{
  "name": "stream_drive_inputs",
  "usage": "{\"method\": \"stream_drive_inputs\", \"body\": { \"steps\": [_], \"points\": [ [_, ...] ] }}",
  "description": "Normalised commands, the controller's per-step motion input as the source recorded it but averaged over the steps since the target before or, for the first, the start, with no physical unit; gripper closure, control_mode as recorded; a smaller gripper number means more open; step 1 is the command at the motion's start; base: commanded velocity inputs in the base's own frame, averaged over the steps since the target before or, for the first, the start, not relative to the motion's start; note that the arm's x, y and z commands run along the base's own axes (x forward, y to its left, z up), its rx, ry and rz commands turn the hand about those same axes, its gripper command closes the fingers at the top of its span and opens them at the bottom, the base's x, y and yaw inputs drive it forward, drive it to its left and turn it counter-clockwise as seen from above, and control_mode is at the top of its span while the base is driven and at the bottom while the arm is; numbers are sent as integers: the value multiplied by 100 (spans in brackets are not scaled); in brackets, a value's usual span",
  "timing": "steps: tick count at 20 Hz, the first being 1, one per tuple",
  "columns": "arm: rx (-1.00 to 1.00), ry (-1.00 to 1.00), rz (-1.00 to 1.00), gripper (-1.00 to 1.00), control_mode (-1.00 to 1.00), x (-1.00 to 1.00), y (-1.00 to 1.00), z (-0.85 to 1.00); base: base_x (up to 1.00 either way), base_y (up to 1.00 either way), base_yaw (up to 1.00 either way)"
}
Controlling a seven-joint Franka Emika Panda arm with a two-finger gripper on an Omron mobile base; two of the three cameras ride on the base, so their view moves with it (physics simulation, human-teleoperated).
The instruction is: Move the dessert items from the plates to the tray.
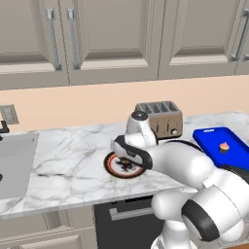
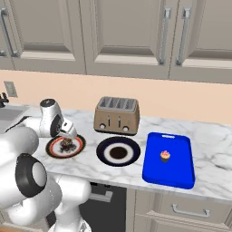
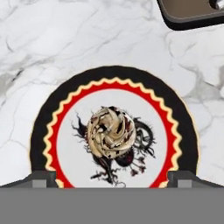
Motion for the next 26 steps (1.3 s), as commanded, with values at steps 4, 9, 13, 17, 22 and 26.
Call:
{"method": "stream_drive_inputs", "body": {
  "steps": [4,9,13,17,22,26],
  "points": [
    [0,0,-1,-100,-100,34,4,-7,0,0,0],
    [0,0,0,-100,-100,2,0,-13,0,0,0],
    [0,0,0,-100,-100,0,0,-24,0,0,0],
    [0,2,0,-100,-100,0,0,-24,0,0,0],
    [0,6,0,-100,-100,0,0,-26,0,0,0],
    [0,5,0,-100,-100,0,0,-17,0,0,0]
  ]
}}
